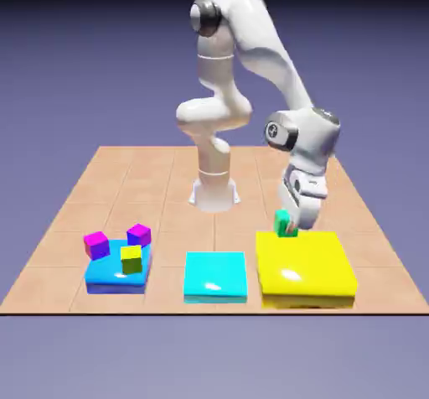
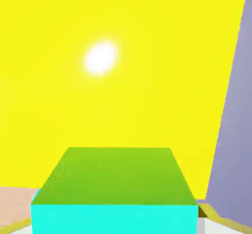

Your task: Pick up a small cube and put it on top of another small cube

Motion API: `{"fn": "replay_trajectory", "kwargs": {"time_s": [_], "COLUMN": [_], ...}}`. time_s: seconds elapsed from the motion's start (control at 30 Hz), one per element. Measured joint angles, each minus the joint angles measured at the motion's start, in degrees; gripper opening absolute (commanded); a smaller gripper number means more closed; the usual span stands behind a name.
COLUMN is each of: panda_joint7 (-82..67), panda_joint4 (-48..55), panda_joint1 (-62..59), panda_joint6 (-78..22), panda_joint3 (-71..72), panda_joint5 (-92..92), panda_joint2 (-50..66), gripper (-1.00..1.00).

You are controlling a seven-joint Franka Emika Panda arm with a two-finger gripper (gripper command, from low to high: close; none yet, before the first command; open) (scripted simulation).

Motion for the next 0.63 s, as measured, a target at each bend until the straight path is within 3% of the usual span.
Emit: {"fn": "replay_trajectory", "kwargs": {"time_s": [0.1, 0.33, 0.53, 0.57, 0.63], "panda_joint7": [-6.62, -12.64, -13.13, -13.13, -13.11], "panda_joint4": [3.03, -1.65, -3.86, -3.93, -3.93], "panda_joint1": [-6.28, -20.54, -21.97, -22.03, -22.02], "panda_joint6": [-4.13, 5.71, 16.50, 16.87, 16.93], "panda_joint3": [-5.89, -13.29, -14.08, -14.08, -14.09], "panda_joint5": [2.17, 2.68, 3.07, 3.08, 3.06], "panda_joint2": [-2.54, 2.74, 11.27, 11.57, 11.57], "gripper": [-1.00, -1.00, -1.00, 1.00, 1.00]}}
